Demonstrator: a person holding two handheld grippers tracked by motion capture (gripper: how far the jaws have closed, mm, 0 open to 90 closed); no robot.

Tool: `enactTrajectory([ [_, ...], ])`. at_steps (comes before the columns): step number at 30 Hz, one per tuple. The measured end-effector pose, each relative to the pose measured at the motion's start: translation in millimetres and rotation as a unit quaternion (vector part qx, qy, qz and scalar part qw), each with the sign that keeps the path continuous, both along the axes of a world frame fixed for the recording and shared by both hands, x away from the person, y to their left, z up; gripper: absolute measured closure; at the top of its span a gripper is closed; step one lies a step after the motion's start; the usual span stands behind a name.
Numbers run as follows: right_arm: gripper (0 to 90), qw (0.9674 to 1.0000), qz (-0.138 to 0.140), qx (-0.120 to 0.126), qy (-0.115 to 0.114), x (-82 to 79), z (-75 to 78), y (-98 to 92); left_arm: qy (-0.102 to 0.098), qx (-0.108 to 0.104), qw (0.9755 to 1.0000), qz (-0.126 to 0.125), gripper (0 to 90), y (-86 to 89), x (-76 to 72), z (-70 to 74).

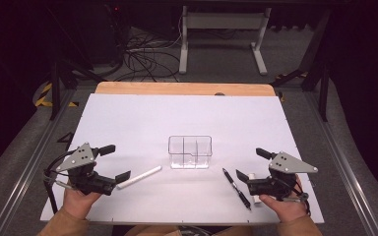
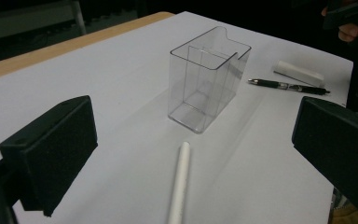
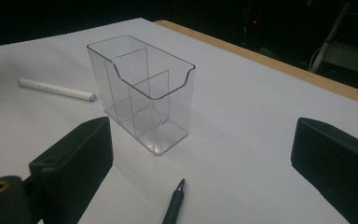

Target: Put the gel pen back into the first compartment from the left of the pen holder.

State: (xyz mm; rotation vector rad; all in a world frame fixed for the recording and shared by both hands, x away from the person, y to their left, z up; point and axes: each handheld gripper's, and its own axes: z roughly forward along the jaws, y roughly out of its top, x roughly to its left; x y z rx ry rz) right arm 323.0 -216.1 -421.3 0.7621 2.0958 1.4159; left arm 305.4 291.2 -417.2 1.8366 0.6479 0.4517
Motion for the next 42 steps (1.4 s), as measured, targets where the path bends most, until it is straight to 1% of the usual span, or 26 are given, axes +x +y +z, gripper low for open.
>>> enactTrajectory([
  [4, 9.0, 1.0000, 0.001, -0.004, -0.003, 0.4, 0.7, 1.6, -0.014, 0.006, 0.9998, 0.011, 0.9, 1.5, -3.8, -0.5],
  [7, 11.2, 0.9999, 0.004, -0.007, 0.009, 1.3, 2.2, 2.2, -0.019, 0.008, 0.9997, 0.014, 1.0, 2.0, -5.4, -0.8],
  [12, 12.8, 0.9998, 0.002, -0.016, 0.015, 2.0, 3.1, 4.4, -0.019, 0.005, 0.9997, 0.015, 1.0, 3.0, -6.6, -2.5],
  [14, 15.9, 0.9996, 0.003, -0.020, 0.017, 2.4, 3.8, 4.9, -0.017, 0.004, 0.9997, 0.016, 1.0, 3.4, -7.3, -3.5],
  [16, 20.0, 0.9993, 0.007, -0.025, 0.025, 3.1, 5.2, 6.2, -0.018, 0.006, 0.9997, 0.018, 1.0, 4.0, -7.6, -4.5],
  [17, 22.5, 0.9991, 0.008, -0.027, 0.033, 3.4, 5.9, 7.1, -0.012, -0.002, 0.9998, 0.018, 1.0, 3.4, -8.4, -5.6],
  [18, 25.4, 0.9987, 0.008, -0.028, 0.042, 3.5, 6.7, 8.3, -0.016, 0.002, 0.9997, 0.017, 1.0, 4.3, -8.1, -5.7],
  [19, 25.4, 0.9987, 0.008, -0.028, 0.042, 3.5, 6.7, 8.3, -0.015, 0.002, 0.9997, 0.019, 1.0, 4.6, -8.5, -6.1],
  [20, 30.8, 0.9976, 0.004, -0.036, 0.059, 4.4, 8.3, 11.1, -0.015, 0.003, 0.9997, 0.019, 1.0, 5.1, -8.9, -6.2],
  [21, 33.0, 0.9969, 0.004, -0.039, 0.068, 4.9, 8.9, 13.0, -0.017, 0.002, 0.9997, 0.019, 1.1, 5.4, -8.9, -6.4],
  [24, 34.7, 0.9934, 0.001, -0.059, 0.099, 7.1, 8.9, 20.1, -0.020, 0.003, 0.9996, 0.021, 1.1, 6.0, -9.4, -6.9],
  [25, 34.7, 0.9934, 0.001, -0.059, 0.099, 7.1, 8.9, 20.1, -0.019, 0.003, 0.9996, 0.021, 1.1, 6.0, -9.4, -7.2],
  [29, 34.3, 0.9904, 0.001, -0.081, 0.112, 11.4, 8.6, 30.1, -0.014, 0.003, 0.9997, 0.019, 1.2, 6.3, -8.6, -9.1],
  [30, 35.3, 0.9885, -0.004, -0.092, 0.120, 14.2, 8.4, 34.9, -0.006, -0.002, 0.9998, 0.018, 1.2, 5.3, -9.1, -9.9],
  [31, 36.4, 0.9869, -0.006, -0.098, 0.128, 16.0, 8.2, 36.9, -0.012, 0.007, 0.9998, 0.017, 1.2, 6.2, -8.2, -9.7],
  [32, 36.4, 0.9869, -0.006, -0.098, 0.128, 16.0, 8.2, 36.9, -0.012, 0.007, 0.9997, 0.018, 1.2, 6.0, -8.3, -10.1],
  [33, 36.5, 0.9841, -0.008, -0.101, 0.146, 18.5, 7.9, 38.6, -0.013, 0.007, 0.9997, 0.018, 1.2, 5.8, -8.5, -10.3],
  [34, 37.5, 0.9806, -0.014, -0.112, 0.160, 22.6, 6.7, 41.9, -0.010, 0.005, 0.9998, 0.018, 1.2, 5.4, -9.0, -10.7],
  [35, 37.5, 0.9806, -0.014, -0.112, 0.160, 22.6, 6.7, 41.9, -0.010, 0.005, 0.9998, 0.018, 1.2, 5.4, -9.0, -10.8],
  [36, 38.0, 0.9777, -0.022, -0.129, 0.164, 25.3, 5.7, 45.2, -0.010, 0.005, 0.9998, 0.019, 1.2, 5.6, -9.0, -10.9],
  [37, 38.0, 0.9777, -0.022, -0.129, 0.164, 25.3, 5.7, 45.2, -0.010, 0.004, 0.9998, 0.019, 1.2, 5.7, -8.9, -11.1],
  [38, 38.1, 0.9736, -0.025, -0.140, 0.178, 28.4, 3.9, 48.7, -0.004, -0.002, 0.9998, 0.020, 1.2, 5.1, -9.4, -11.6],
  [39, 38.4, 0.9711, -0.024, -0.143, 0.189, 30.6, 2.8, 50.1, -0.008, 0.004, 0.9998, 0.018, 1.2, 6.2, -8.8, -11.4],
  [40, 38.4, 0.9711, -0.024, -0.143, 0.189, 30.6, 2.8, 50.1, -0.007, 0.003, 0.9998, 0.018, 1.2, 6.2, -8.8, -11.6],
  [41, 40.4, 0.9657, -0.028, -0.152, 0.209, 34.1, 0.4, 52.5, -0.008, 0.005, 0.9998, 0.019, 1.2, 6.4, -8.7, -11.7],
  [42, 40.4, 0.9657, -0.028, -0.152, 0.209, 34.1, 0.4, 52.5, -0.007, 0.006, 0.9998, 0.019, 1.2, 6.3, -8.6, -11.8],
])
